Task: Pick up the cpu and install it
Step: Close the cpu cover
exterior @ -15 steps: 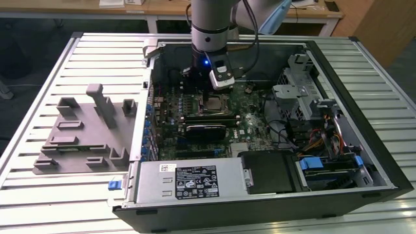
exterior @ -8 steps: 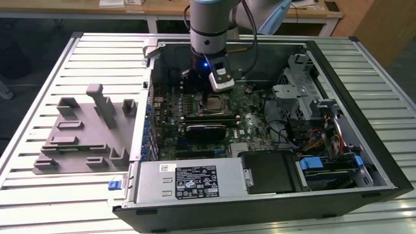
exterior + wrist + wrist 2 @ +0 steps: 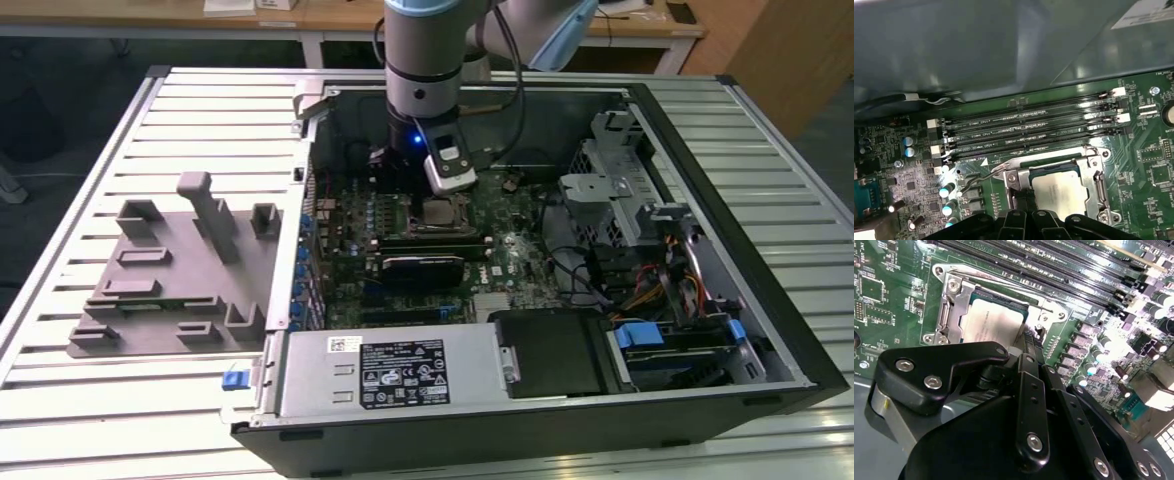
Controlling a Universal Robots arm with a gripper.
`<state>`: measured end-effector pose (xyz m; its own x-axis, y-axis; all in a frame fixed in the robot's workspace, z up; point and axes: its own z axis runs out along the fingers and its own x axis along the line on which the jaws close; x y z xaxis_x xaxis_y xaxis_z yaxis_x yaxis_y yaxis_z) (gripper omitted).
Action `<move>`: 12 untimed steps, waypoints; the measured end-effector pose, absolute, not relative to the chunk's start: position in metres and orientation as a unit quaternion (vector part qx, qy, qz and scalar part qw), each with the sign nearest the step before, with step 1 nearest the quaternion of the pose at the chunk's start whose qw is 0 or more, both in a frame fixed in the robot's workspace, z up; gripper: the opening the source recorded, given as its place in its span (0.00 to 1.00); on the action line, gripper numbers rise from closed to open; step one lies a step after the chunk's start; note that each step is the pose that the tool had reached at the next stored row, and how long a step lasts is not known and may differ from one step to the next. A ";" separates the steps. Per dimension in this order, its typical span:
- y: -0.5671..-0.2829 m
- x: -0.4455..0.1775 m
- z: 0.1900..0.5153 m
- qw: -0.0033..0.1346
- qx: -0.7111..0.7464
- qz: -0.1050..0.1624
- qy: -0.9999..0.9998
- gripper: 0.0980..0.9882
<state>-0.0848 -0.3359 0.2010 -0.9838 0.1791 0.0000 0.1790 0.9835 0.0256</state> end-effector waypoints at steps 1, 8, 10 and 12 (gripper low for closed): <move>-0.336 -0.085 0.200 0.001 0.090 0.013 0.996 0.01; -0.336 -0.085 0.198 0.001 0.089 0.013 0.996 0.01; -0.336 -0.085 0.198 0.001 0.089 0.013 0.996 0.01; -0.336 -0.085 0.198 0.001 0.089 0.013 0.996 0.01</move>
<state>-0.0849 -0.3362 0.1984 -0.9843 0.1763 0.0000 0.1763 0.9840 0.0256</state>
